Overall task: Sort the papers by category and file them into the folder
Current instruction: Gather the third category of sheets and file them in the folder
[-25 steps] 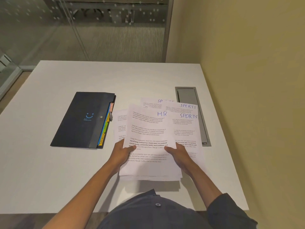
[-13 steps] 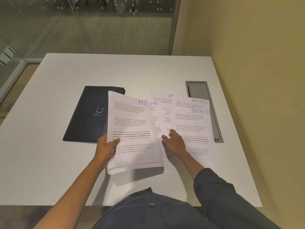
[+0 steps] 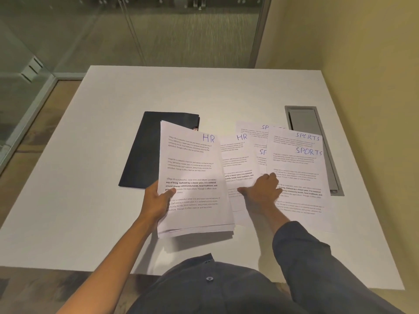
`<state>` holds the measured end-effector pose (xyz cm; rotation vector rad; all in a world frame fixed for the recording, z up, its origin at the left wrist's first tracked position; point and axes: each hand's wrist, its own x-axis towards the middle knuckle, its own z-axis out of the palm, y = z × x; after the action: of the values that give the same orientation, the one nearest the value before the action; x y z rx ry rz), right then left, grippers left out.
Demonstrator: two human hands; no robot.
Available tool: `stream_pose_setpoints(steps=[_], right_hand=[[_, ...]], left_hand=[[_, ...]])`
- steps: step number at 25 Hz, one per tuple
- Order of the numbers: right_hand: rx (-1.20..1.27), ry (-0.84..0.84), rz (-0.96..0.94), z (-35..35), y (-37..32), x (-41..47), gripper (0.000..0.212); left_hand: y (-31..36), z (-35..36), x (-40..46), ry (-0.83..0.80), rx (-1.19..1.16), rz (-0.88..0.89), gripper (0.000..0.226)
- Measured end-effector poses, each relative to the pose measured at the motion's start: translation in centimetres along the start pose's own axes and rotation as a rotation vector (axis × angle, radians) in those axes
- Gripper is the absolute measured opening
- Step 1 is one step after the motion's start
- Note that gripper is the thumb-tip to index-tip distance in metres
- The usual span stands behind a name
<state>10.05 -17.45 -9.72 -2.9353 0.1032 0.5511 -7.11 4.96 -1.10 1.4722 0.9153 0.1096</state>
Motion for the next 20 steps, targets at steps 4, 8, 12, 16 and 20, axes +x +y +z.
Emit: stream_pose_setpoints(steps=[4,8,12,16,20], right_hand=[[0.100,-0.005,0.002,-0.7,0.4,0.6,0.078],[0.408,0.132,-0.110,-1.4,0.7,0.1,0.019],[0.647,0.145,-0.199,-4.0,1.6,-0.8,0.016],[0.880,0.121,-0.247,-6.4,4.2,-1.2,0.028],[0.988,-0.017,-0.197,-6.7,6.9,-0.7,0.028]], left_hand=[[0.4,-0.7,-0.2,-0.042,0.005,0.067,0.032],[0.3,-0.8,-0.3,-0.055,0.080,0.138,0.030],[0.7,-0.5,-0.4,0.042,0.365,0.271,0.025],[1.6,0.5,-0.8,0.061,0.550,0.371,0.023],[1.8,2.2,-1.2,0.086,0.532,0.348,0.021]])
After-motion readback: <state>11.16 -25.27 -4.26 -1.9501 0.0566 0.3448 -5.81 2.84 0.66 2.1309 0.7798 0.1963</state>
